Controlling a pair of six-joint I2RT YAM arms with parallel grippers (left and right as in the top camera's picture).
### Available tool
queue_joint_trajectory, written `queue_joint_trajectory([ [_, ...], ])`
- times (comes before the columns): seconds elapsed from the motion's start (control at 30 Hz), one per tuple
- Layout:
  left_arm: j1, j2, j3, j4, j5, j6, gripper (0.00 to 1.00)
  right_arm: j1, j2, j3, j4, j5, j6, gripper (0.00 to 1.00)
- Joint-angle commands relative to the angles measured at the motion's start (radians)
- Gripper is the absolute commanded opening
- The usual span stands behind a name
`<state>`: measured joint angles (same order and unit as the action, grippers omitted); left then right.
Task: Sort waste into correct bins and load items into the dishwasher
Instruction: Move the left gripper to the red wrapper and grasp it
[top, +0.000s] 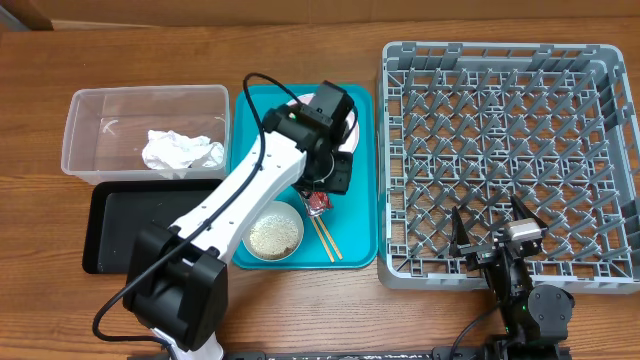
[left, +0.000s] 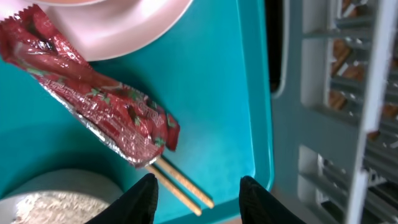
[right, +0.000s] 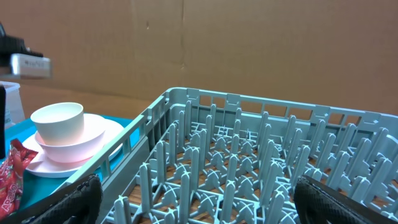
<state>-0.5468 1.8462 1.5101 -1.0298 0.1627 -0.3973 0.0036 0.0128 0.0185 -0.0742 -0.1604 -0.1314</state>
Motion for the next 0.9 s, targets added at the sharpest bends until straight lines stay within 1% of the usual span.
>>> queue_joint_trajectory([
  [0.0,-0.002,-0.019,-0.053,0.022,-0.065,-0.098,0.46,0.008,-0.010,-0.011,0.005,-0.005,0.000,1.00],
  [0.1,-0.002,-0.019,-0.074,0.030,-0.158,-0.164,0.49,0.008,-0.010,-0.011,0.005,-0.005,0.000,1.00],
  [0.2,-0.002,-0.019,-0.093,0.053,-0.222,-0.180,0.51,0.008,-0.010,-0.011,0.005,-0.005,0.000,1.00],
  [0.27,-0.002,-0.019,-0.111,0.079,-0.234,-0.187,0.57,0.008,-0.010,-0.011,0.005,-0.005,0.000,1.00],
  [0.3,-0.002,-0.019,-0.122,0.095,-0.234,-0.187,0.64,0.008,-0.010,-0.011,0.005,-0.005,0.000,1.00],
  [0.33,-0.002,-0.019,-0.136,0.115,-0.235,-0.187,0.68,0.008,-0.010,-0.011,0.005,-0.005,0.000,1.00],
  [0.43,-0.002,-0.019,-0.172,0.160,-0.253,-0.187,0.68,0.008,-0.010,-0.011,0.005,-0.006,0.000,1.00],
  [0.47,-0.002,-0.019,-0.182,0.172,-0.266,-0.187,0.71,0.008,-0.010,-0.011,0.005,-0.005,0.000,1.00],
  [0.5,-0.002,-0.019,-0.188,0.177,-0.280,-0.187,0.80,0.008,-0.010,-0.011,0.005,-0.005,0.000,1.00],
  [0.57,-0.002,-0.019,-0.199,0.190,-0.305,-0.188,0.86,0.008,-0.010,-0.011,0.005,-0.005,0.000,1.00],
  [0.87,-0.003,-0.018,-0.249,0.284,-0.305,-0.206,0.85,0.008,-0.010,-0.011,0.005,-0.005,0.000,1.00],
])
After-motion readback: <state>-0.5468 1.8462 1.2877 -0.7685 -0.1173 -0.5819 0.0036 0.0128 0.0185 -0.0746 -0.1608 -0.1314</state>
